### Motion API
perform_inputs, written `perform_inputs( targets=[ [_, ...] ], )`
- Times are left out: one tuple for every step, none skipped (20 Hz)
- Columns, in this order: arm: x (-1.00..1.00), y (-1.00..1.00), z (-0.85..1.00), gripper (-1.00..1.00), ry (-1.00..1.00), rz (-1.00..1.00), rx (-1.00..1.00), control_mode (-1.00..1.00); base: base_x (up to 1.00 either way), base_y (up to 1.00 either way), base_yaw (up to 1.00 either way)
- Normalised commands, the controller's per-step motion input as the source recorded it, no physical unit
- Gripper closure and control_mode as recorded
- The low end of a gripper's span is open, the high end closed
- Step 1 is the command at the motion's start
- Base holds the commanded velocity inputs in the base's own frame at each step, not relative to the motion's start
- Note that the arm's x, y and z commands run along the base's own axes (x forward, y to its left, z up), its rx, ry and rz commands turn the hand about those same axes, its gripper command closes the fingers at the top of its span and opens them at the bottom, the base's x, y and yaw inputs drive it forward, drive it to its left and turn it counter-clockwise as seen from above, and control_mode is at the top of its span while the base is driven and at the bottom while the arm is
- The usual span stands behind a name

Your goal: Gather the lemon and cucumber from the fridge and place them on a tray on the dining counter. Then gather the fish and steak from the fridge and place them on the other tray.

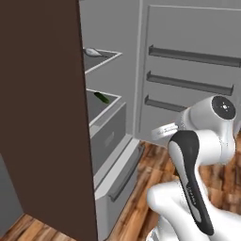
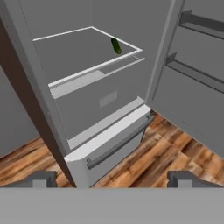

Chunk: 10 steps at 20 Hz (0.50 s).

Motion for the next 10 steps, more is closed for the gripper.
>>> perform_inputs(
  targets=[
    [0.00,0.00,0.00,-1.00,0.00,0.00,0.00,1.00,0.44,-0.25,0.16],
    [0.00,0.00,0.00,-1.00,0.00,0.00,0.00,1.00,0.34,-0.31,0.15],
    [0.00,0.00,0.00,-1.00,0.00,0.00,0.00,1.00,0.31,-0.33,0.16],
    [0.00,0.00,0.00,-1.00,0.00,0.00,0.00,1.00,0.30,-0.32,0.15],
    [0.00,0.00,0.00,-1.00,0.00,0.00,0.00,1.00,0.31,-0.31,0.15],
    [0.00,0.00,0.00,-1.00,0.00,0.00,0.00,1.00,0.33,-0.31,0.16],
    [0.00,0.00,0.00,-1.00,0.00,0.00,0.00,1.00,0.36,-0.29,0.18],
    [0.00,0.00,0.00,-1.00,0.00,0.00,0.00,1.00,0.40,-0.24,0.19],
    [0.00,0.00,0.00,-1.00,0.00,0.00,0.00,1.00,0.42,-0.20,0.20],
    [0.00,0.00,0.00,-1.00,0.00,0.00,0.00,1.00,0.44,-0.18,0.21]
  ],
)
